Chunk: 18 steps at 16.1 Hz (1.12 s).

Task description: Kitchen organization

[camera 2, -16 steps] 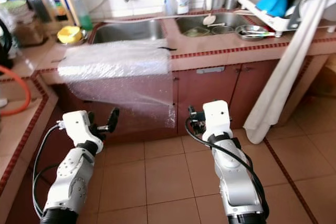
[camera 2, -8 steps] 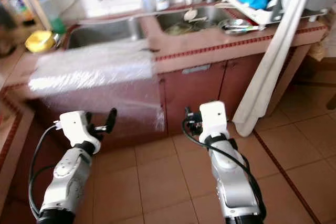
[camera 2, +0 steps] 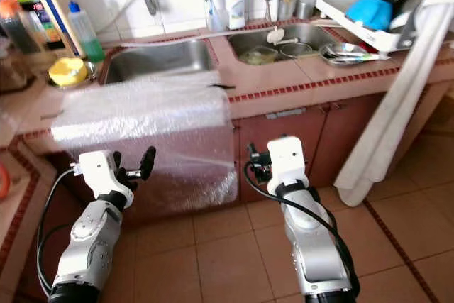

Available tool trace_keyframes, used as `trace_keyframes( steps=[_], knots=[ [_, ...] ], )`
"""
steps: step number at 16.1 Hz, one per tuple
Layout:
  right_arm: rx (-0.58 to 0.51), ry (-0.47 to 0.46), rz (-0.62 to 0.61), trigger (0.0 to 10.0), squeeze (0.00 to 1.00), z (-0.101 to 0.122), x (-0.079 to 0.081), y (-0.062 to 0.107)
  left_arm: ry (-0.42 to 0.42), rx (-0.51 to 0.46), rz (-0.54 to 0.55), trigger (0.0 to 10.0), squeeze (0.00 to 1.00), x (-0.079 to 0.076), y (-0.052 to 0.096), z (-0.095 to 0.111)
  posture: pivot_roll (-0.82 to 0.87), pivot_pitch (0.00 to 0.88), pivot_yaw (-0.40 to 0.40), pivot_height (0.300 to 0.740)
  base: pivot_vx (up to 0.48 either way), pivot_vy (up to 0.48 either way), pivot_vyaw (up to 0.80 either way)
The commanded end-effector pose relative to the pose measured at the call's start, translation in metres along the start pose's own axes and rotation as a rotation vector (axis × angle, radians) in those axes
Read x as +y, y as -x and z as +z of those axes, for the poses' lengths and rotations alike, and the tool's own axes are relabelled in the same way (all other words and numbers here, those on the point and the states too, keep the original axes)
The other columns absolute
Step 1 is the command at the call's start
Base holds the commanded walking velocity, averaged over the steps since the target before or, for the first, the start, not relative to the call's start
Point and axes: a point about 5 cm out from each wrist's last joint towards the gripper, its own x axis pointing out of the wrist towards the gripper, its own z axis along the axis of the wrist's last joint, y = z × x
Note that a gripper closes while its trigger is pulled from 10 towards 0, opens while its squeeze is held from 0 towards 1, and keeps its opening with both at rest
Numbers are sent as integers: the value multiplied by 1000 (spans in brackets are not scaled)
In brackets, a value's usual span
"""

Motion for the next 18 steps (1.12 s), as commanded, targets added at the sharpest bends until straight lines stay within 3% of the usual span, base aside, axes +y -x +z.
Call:
trace_keyframes(
  steps=[1, 3, 6, 10, 12, 18],
  knots=[
    [-35, 11, -10, 10000, 0, 6, -4, 1, -45, -21, 16, 10000, 0, -2, -3, 6, -279, 34, 96, 740, 240, 0, 0],
    [-34, 11, -17, 10000, 0, 5, -7, 3, -120, -65, 97, 10000, 0, 13, -4, 16, -279, 33, 98, 740, 0, 0, 0],
    [-40, 14, -36, 10000, 0, 6, -11, 5, -192, -85, 115, 10000, 0, 31, 1, 25, -280, 31, 103, 740, 0, 0, 0],
    [-39, -3, -65, 10000, 0, 3, -15, 4, -262, -86, 185, 10000, 0, 59, 21, 30, -276, 30, 114, 740, 0, 0, 0],
    [-41, -13, -60, 10000, 0, 3, -10, 3, -260, -80, 192, 10000, 0, 61, 24, 30, -253, 35, 124, 740, 0, 0, 0],
    [-48, -15, -52, 10000, 0, 4, -7, 0, -246, -80, 123, 10000, 0, 46, 24, 30, -232, 49, 130, 740, 0, 0, 0]
  ],
)
